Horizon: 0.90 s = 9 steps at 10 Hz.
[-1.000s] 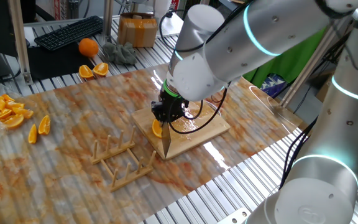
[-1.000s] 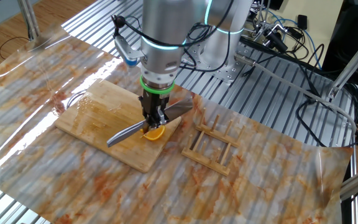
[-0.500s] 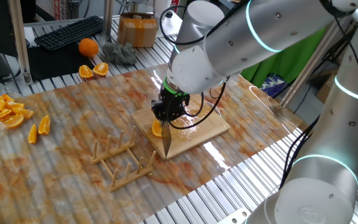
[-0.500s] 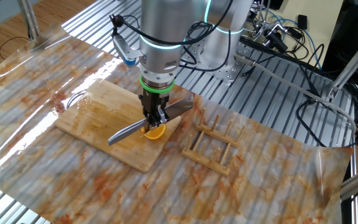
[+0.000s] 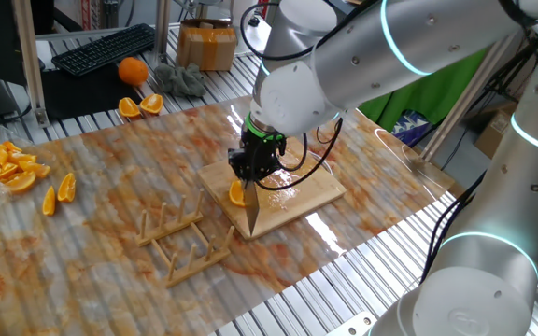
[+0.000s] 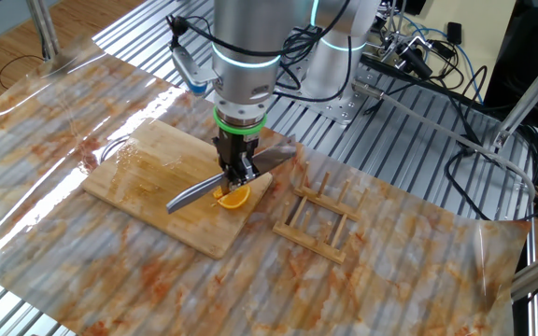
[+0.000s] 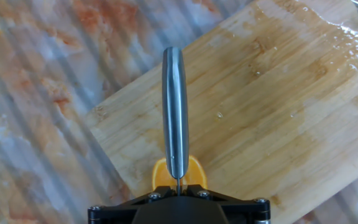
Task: Chop the orange
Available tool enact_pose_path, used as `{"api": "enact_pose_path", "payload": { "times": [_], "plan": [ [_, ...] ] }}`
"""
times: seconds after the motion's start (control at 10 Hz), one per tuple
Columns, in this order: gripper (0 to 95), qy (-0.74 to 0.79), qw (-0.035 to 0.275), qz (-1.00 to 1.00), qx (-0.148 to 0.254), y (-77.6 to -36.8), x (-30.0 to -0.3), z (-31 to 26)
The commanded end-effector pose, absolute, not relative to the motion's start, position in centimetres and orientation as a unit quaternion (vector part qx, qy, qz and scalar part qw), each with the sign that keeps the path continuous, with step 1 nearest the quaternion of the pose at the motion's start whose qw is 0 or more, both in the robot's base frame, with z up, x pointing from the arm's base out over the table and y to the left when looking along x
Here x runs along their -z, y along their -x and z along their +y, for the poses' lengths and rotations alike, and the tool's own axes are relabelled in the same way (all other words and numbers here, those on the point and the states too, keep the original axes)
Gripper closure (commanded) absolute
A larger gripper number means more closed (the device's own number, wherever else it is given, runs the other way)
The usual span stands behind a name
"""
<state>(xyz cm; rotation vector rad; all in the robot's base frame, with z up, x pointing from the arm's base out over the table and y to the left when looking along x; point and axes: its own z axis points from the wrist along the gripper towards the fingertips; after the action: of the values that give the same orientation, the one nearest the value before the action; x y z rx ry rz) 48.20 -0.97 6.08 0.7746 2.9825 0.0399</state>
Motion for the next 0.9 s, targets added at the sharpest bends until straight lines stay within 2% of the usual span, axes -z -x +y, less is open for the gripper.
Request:
{"api": "enact_pose_path", "payload": {
  "times": [0.1, 0.4, 0.8, 0.9],
  "plan": [
    [95.0, -0.253, 0.027, 0.967, -0.014, -48.0, -6.2, -0.8],
    [95.0, -0.253, 0.025, 0.967, -0.017, -47.4, -5.9, -0.6],
    [95.0, -0.255, 0.044, 0.966, -0.021, -47.7, -2.9, -0.5],
    [95.0, -0.254, 0.039, 0.966, -0.018, -47.7, -3.0, -0.5]
  ]
}}
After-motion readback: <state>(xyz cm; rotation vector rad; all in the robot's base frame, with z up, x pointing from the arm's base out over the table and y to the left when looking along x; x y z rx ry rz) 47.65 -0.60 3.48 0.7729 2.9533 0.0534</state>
